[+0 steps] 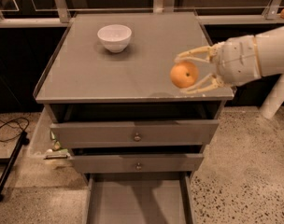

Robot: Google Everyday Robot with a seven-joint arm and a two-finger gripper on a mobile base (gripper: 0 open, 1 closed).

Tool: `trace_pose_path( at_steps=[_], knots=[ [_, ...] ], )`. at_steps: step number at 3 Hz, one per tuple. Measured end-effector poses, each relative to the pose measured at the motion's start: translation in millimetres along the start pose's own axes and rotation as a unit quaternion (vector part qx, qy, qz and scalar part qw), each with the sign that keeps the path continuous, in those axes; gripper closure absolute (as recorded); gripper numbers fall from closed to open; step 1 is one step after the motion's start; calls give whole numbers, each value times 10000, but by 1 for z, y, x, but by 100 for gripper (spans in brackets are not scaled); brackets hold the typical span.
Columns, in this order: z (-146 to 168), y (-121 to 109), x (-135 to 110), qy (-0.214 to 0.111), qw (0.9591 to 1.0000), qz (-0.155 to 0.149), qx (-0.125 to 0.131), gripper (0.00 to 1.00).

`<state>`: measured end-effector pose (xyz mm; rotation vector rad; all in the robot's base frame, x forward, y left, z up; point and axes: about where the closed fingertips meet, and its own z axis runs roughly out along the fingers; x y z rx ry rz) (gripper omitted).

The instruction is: Pick orange can from bottom drawer and place on counter

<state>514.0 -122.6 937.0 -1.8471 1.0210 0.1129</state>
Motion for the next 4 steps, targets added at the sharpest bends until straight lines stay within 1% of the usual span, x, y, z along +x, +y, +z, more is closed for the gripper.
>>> trace_pose_path(
  at_steps=[1, 2, 3, 4],
  knots=[
    [22, -34, 17, -351, 9993, 89, -13, 100],
    [40, -58, 31, -662, 9974, 270, 67, 100],
    [53, -66, 47, -829, 9940, 687, 187, 100],
    [66, -64, 64, -874, 9882, 1230, 260, 100]
  ],
)
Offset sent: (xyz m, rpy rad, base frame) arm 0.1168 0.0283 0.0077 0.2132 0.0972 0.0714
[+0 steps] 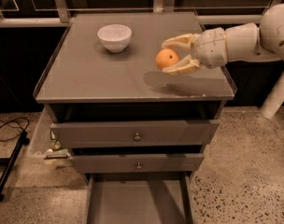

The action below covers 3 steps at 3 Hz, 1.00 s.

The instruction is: Pick orange can from bottom drawer and place on counter

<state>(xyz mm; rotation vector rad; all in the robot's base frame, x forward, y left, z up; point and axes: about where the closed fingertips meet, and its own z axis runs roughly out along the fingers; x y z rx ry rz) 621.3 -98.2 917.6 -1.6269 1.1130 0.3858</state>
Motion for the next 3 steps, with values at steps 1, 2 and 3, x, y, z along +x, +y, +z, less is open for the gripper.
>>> trace_pose_path(
  at_steps=[1, 2, 3],
  knots=[
    [12, -4, 18, 87, 9991, 419, 66, 100],
    [22, -19, 35, 370, 9969, 679, 132, 100],
    [28, -28, 49, 615, 9944, 845, 177, 100]
  ],
)
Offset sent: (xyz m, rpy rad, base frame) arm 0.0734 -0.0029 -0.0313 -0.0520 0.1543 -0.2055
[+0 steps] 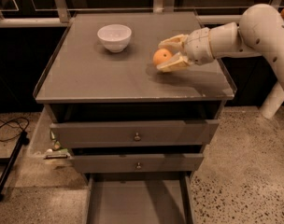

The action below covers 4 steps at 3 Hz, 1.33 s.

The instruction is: Pick orange can from bottom drawer and place on counter

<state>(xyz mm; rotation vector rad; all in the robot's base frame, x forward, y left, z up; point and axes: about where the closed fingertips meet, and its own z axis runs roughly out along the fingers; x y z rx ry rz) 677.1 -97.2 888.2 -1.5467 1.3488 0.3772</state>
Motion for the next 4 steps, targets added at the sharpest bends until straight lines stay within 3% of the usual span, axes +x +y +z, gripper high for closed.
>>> trace_pose_path(
  at_steps=[2, 4],
  knots=[
    [4, -4, 30, 409, 9981, 446, 126, 100],
    [11, -2, 40, 392, 9974, 602, 84, 59]
  ],
)
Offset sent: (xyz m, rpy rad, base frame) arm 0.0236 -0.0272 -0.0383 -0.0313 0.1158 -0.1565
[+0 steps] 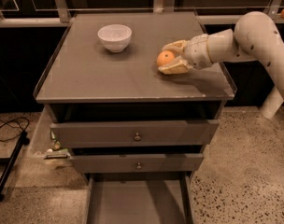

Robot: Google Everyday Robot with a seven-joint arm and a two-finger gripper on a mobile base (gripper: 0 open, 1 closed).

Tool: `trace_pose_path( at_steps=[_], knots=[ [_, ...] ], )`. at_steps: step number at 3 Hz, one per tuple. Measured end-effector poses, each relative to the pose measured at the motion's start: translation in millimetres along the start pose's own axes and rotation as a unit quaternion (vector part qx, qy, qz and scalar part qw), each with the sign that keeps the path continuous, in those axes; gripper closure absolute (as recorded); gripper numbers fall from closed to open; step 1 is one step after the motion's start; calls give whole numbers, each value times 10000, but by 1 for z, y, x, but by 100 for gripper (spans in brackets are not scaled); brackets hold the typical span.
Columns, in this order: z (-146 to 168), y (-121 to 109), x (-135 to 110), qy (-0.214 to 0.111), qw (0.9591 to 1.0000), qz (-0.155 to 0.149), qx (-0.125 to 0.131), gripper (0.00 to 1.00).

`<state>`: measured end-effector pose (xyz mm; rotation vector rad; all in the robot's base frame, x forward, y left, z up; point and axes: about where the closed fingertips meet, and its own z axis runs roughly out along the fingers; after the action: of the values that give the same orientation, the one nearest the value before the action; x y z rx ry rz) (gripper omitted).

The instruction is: Pick orange can from bottom drawer and place on counter

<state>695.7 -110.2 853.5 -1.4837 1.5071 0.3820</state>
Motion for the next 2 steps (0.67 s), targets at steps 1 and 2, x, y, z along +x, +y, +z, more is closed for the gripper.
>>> trace_pose_path(
  at_steps=[1, 2],
  knots=[
    [0, 0, 0, 0, 10000, 0, -1, 35],
    [0, 0, 0, 0, 10000, 0, -1, 11]
  ],
)
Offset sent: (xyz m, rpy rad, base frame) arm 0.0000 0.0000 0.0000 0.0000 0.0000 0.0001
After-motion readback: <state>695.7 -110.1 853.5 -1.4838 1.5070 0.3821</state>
